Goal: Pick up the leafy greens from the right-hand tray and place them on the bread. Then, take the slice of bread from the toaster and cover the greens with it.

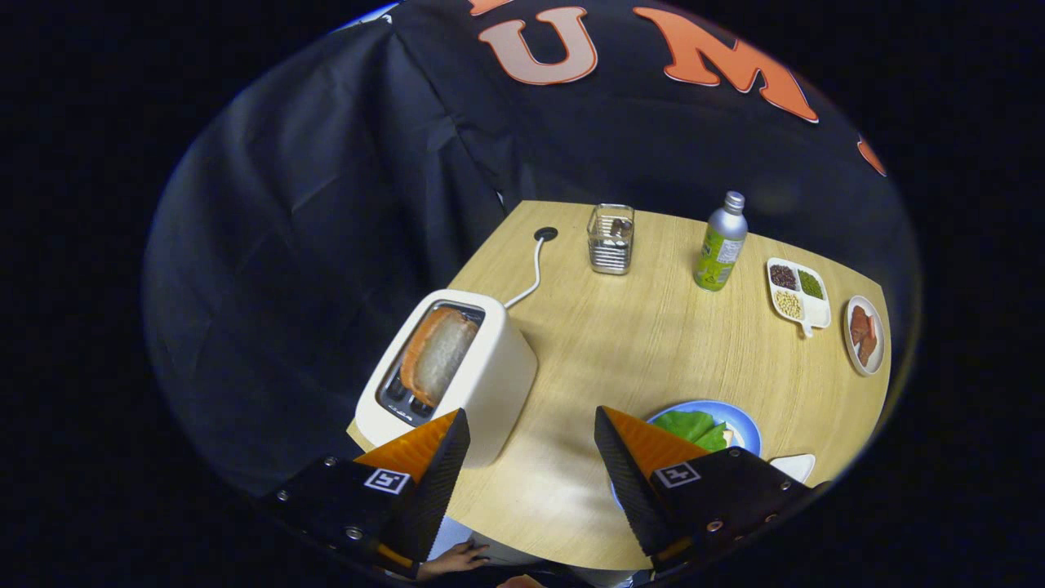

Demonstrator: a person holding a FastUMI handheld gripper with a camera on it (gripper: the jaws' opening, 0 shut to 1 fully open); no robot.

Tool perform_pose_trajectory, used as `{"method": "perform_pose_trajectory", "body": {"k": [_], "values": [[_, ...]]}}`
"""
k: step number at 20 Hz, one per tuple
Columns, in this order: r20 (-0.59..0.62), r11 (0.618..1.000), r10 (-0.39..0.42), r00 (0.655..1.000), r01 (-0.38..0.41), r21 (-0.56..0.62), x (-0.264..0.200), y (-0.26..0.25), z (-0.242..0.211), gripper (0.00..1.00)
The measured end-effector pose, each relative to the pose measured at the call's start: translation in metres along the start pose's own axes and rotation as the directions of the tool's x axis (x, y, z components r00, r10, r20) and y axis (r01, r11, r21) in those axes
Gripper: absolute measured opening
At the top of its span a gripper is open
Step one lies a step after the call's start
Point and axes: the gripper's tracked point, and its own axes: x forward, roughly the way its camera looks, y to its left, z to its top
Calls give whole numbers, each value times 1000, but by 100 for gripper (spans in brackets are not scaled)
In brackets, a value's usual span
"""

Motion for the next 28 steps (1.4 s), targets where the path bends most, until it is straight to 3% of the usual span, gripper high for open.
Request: {"method": "perform_pose_trajectory", "body": {"k": [10,15,21,23,25,28], "values": [[-23,997,21,1000,-22,-77,17,80,26,93],[-84,997,-27,996,21,-72,48,88,24,93],[-137,996,-85,987,82,-24,77,79,19,82],[-161,995,-87,983,92,27,84,77,16,74],[-177,994,-66,982,80,76,87,82,14,60],[-155,993,-67,986,81,86,87,77,18,29]]}}
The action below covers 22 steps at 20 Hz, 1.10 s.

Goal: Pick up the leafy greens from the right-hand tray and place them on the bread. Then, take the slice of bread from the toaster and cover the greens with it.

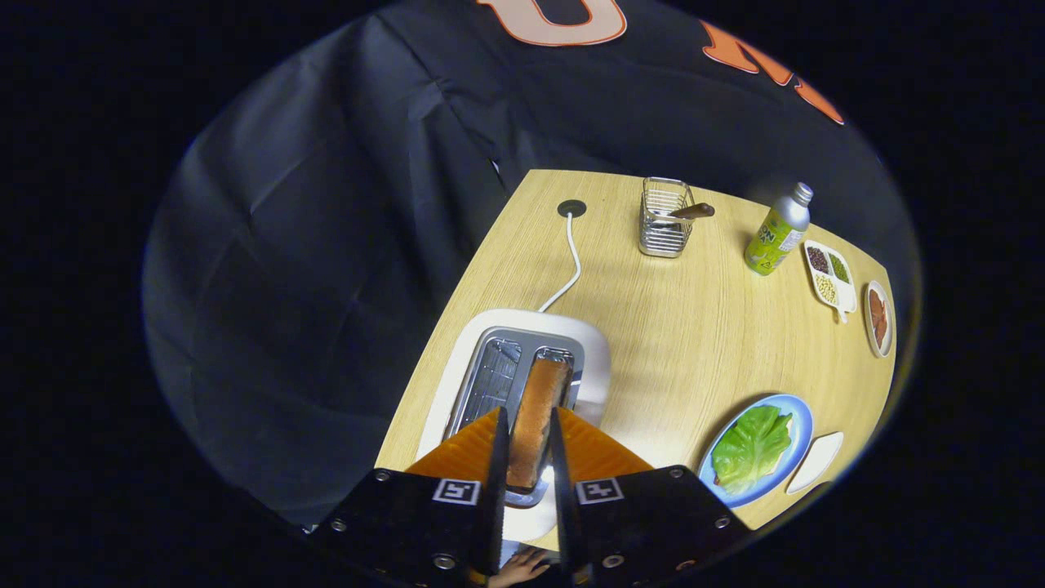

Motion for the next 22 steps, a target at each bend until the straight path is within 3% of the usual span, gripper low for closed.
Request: {"method": "perform_pose_trajectory", "body": {"k": [2,6,17,22], "values": [[7,1000,11,1000,-11,9,-3,-2,-2,16],[36,997,77,996,-77,16,-22,0,1,10],[146,963,249,957,-261,69,-88,-15,8,9],[197,962,247,949,-264,66,-98,-51,-2,9]]}}
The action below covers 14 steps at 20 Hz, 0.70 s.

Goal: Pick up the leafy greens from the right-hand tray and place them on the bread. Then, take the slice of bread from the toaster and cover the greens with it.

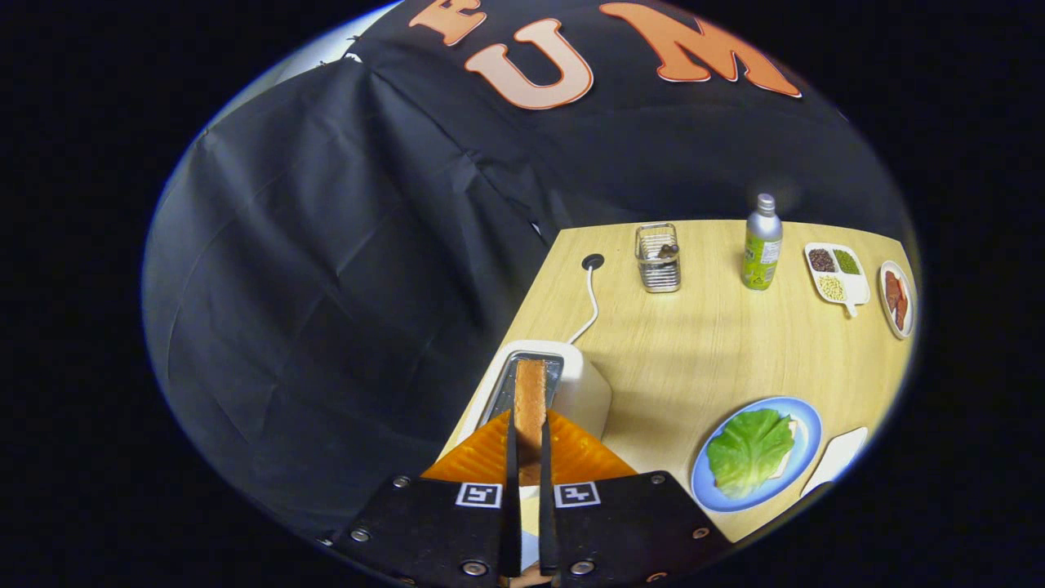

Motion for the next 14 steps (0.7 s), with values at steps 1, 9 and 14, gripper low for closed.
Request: {"method": "perform_pose_trajectory", "body": {"k": [1,9,14], "values": [[0,1000,5,1000,-5,16,-2,-9,-2,9],[26,998,9,1000,-11,65,-28,-80,-26,9],[42,995,-7,999,3,101,-37,-124,-38,9]]}}
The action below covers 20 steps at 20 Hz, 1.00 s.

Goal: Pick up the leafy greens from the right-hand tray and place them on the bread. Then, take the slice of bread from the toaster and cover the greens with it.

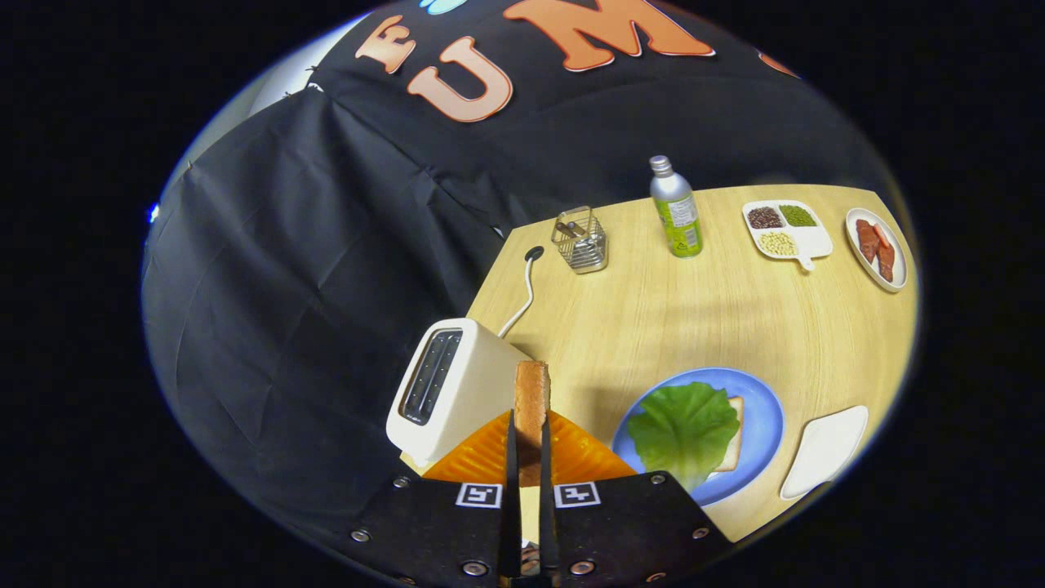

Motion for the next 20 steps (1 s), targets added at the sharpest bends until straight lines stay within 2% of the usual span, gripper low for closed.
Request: {"method": "perform_pose_trajectory", "body": {"k": [14,16,20], "values": [[2,991,-44,999,44,130,2,-116,-37,9],[5,988,-18,1000,18,156,-1,-124,-39,9],[3,984,-40,999,39,173,3,-152,-47,9]]}}
